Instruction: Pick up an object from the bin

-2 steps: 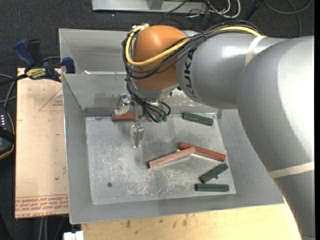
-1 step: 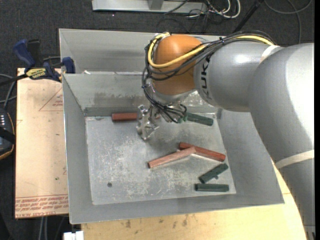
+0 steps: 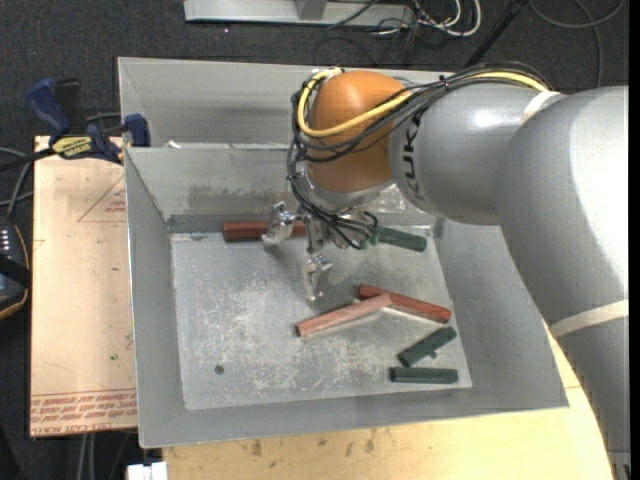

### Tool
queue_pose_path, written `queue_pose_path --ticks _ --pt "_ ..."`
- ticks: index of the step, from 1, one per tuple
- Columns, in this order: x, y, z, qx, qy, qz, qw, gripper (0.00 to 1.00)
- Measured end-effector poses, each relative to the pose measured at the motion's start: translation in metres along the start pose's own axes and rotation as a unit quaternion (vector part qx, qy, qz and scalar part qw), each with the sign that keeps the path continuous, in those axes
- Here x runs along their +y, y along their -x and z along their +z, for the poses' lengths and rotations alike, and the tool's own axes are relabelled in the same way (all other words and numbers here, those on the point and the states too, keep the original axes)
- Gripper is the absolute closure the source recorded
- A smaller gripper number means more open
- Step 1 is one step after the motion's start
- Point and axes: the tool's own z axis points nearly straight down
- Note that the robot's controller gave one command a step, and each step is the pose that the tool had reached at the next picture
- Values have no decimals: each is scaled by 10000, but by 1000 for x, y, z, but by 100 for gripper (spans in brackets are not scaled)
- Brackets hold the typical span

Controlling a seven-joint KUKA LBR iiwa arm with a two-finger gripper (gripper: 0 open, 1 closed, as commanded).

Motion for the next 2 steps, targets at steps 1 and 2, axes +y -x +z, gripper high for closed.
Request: queue_pose_path --ticks 1,2 --pt "0 0 0 -4 4 4 10000 0" --pt "-25 -32 -34 -31 15 -360 9993 0"
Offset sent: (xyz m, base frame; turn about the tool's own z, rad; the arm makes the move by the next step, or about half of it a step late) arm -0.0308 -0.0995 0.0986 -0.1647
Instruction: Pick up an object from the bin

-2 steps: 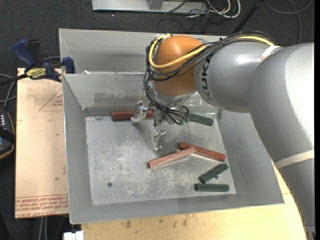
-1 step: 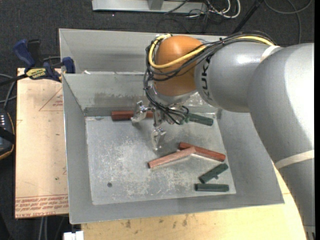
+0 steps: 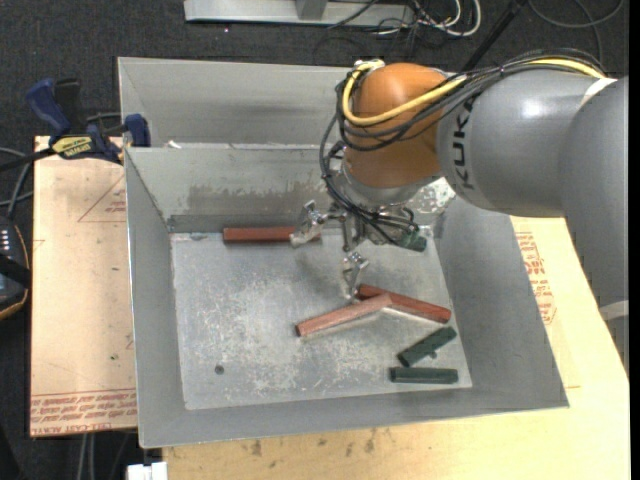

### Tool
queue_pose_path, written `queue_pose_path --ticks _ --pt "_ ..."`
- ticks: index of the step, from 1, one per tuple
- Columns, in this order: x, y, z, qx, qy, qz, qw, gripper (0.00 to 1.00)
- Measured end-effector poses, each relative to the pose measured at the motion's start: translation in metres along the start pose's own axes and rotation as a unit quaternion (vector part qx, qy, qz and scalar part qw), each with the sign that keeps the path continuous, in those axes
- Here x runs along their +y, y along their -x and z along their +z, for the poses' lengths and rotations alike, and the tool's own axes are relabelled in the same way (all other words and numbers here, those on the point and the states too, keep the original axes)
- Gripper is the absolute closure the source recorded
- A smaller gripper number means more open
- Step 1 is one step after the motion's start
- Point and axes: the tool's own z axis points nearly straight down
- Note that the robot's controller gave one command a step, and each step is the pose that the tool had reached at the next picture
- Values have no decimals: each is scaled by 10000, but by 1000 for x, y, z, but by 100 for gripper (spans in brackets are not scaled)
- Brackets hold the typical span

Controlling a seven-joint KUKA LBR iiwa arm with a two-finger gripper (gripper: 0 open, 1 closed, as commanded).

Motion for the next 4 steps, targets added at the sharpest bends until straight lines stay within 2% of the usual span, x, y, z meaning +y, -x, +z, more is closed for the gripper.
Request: queue_pose_path --ticks 1,2,3,4 --pt "4 -45 8 -44 -49 -1068 9943 0" --pt "-5 -62 31 -77 -64 -2084 9780 100" --pt "-5 -62 31 -77 -63 -2084 9780 100" --pt "-20 -62 -138 -47 -53 -1672 9859 100"
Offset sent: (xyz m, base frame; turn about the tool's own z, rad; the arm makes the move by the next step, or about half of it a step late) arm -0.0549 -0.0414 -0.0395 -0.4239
